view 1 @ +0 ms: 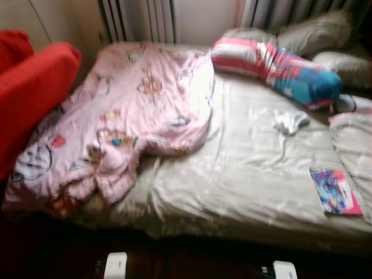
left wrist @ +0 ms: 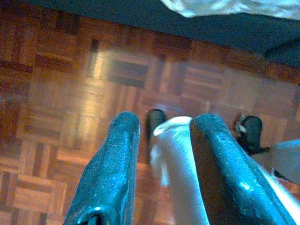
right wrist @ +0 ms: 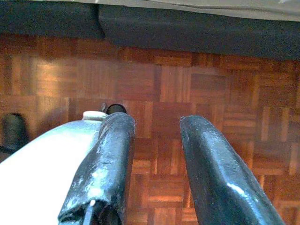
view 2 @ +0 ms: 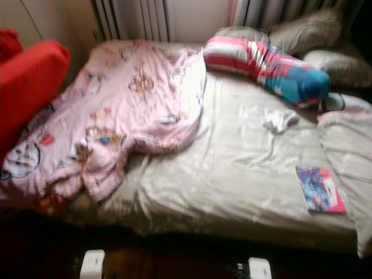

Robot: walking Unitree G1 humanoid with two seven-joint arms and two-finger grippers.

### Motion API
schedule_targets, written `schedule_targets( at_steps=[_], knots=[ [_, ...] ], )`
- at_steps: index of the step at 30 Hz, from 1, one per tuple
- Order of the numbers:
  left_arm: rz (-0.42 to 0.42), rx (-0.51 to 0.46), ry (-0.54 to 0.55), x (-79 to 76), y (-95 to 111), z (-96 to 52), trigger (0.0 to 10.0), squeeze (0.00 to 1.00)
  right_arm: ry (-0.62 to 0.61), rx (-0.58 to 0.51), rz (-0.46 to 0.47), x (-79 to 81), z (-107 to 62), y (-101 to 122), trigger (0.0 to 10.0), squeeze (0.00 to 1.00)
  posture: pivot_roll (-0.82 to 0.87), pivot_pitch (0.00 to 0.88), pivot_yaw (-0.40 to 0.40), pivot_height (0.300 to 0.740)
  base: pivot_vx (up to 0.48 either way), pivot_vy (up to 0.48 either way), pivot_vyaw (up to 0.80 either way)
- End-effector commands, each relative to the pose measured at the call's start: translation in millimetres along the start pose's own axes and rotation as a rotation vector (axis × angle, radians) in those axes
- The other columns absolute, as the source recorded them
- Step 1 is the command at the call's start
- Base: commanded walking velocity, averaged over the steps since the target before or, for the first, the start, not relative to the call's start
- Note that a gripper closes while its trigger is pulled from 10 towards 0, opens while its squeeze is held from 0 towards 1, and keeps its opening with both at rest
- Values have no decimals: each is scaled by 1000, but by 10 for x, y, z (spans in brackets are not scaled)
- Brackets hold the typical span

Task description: Clean up the room

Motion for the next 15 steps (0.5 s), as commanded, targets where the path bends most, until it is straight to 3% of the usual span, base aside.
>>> schedule_targets(
  at_steps=[1,15],
  knots=[
    [-4,53,13,80,-182,-45,10000,0,15,16,2,66,-1,-58,10000,0,-49,124,-7,740,0,461,0],
    [-2,43,11,71,-199,-55,10000,0,14,15,5,68,-1,-55,10000,0,-48,126,-7,740,0,461,0]
  ],
)
Point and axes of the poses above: a point about 5 cm out from each wrist's last joint towards the gripper, its own z axis pointing out of the wrist towards the gripper, its own y axis along the axis of the wrist's last joint, x = y × z, the point moved 2 cm from there along z, pointing out of the wrist towards the gripper, and after that the axes turned 11 degrees about z, right-handed, at the moved point
